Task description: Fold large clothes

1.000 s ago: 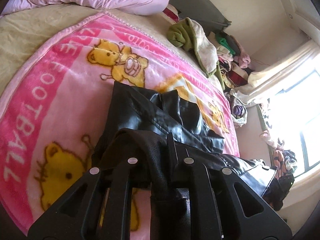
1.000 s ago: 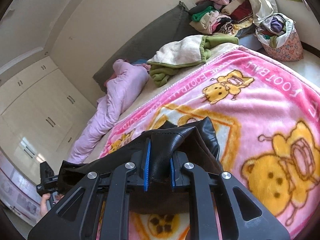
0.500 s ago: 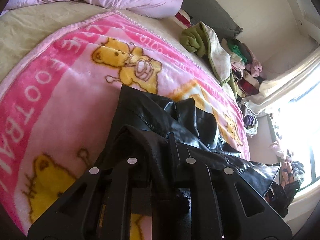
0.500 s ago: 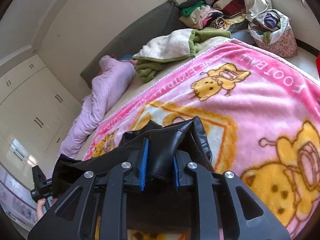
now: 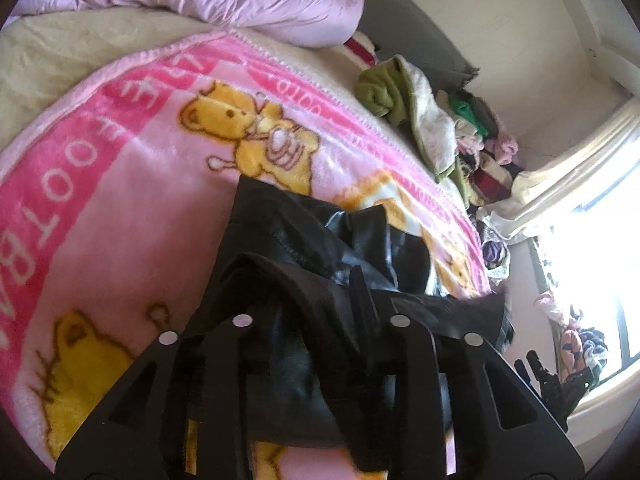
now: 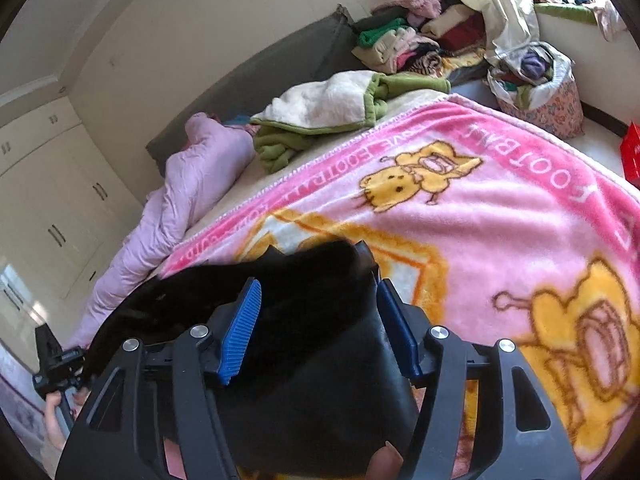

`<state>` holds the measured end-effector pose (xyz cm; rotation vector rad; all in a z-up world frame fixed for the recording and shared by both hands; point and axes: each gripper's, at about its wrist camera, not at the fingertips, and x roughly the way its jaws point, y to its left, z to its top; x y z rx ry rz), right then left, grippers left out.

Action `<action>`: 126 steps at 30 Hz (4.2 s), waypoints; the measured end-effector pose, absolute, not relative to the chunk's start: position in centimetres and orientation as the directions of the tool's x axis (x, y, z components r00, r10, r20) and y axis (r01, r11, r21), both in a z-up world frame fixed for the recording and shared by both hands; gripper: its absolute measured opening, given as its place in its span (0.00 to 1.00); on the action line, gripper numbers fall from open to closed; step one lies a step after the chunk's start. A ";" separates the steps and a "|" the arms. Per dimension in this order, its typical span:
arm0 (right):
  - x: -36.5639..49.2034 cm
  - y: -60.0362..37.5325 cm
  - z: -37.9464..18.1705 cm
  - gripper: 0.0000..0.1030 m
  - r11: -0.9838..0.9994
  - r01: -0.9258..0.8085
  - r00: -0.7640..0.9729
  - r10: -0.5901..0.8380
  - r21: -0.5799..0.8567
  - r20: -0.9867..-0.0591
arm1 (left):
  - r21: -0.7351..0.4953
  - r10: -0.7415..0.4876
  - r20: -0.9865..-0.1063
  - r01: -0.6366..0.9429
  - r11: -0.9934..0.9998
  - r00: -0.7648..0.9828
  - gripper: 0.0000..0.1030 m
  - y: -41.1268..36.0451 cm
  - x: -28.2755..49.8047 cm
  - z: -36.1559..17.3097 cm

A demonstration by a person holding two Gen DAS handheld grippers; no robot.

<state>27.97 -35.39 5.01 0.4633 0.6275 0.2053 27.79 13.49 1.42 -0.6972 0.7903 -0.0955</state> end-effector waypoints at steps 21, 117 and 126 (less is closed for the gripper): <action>31.7 -33.4 1.2 0.67 0.972 -0.037 0.705 0.190 0.232 -0.683 | -0.363 -0.073 -0.598 -0.188 0.913 0.798 0.50 13.3 26.6 3.0; 24.5 -27.6 -0.3 0.75 0.959 -0.114 0.641 0.270 0.258 -0.718 | -0.079 -0.008 -0.746 -0.076 0.994 0.666 0.91 1.7 24.5 -1.9; 25.0 -27.1 -3.7 0.75 0.973 -0.067 0.598 0.215 0.219 -0.772 | -0.096 -0.036 -0.802 -0.070 0.993 0.597 0.91 2.5 25.2 -4.5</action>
